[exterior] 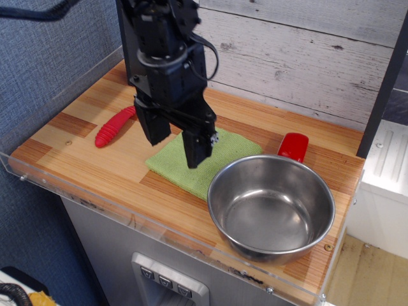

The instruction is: Move pot on top of green cloth

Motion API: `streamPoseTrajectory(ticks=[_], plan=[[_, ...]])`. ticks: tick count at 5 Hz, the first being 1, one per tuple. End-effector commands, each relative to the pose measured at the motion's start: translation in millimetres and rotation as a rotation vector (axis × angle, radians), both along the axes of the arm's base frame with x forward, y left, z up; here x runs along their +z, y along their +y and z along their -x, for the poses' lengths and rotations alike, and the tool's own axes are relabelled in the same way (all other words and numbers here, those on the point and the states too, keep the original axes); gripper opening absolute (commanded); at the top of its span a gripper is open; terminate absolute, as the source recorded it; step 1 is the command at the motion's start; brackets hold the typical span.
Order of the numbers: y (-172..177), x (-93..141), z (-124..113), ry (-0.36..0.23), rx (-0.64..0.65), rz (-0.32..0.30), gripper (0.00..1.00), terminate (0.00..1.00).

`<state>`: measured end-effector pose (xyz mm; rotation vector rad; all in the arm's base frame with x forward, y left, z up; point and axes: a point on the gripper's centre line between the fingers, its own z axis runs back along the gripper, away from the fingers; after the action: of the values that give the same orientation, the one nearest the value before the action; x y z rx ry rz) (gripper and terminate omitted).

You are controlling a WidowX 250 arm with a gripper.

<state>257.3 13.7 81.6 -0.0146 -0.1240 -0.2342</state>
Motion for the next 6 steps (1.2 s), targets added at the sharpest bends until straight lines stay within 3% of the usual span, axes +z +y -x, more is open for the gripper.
streamPoseTrajectory(ticks=[1,3,4,6], plan=[[-25,-6,2,0.019,0.024,-0.048,1.00,0.00],[-44,-27,-5,0.035,0.073,-0.060,1.00,0.00],[-43,-32,-5,0.035,0.090,-0.047,0.00,0.00],[-42,-28,-4,0.030,0.097,-0.031,0.00,0.00]])
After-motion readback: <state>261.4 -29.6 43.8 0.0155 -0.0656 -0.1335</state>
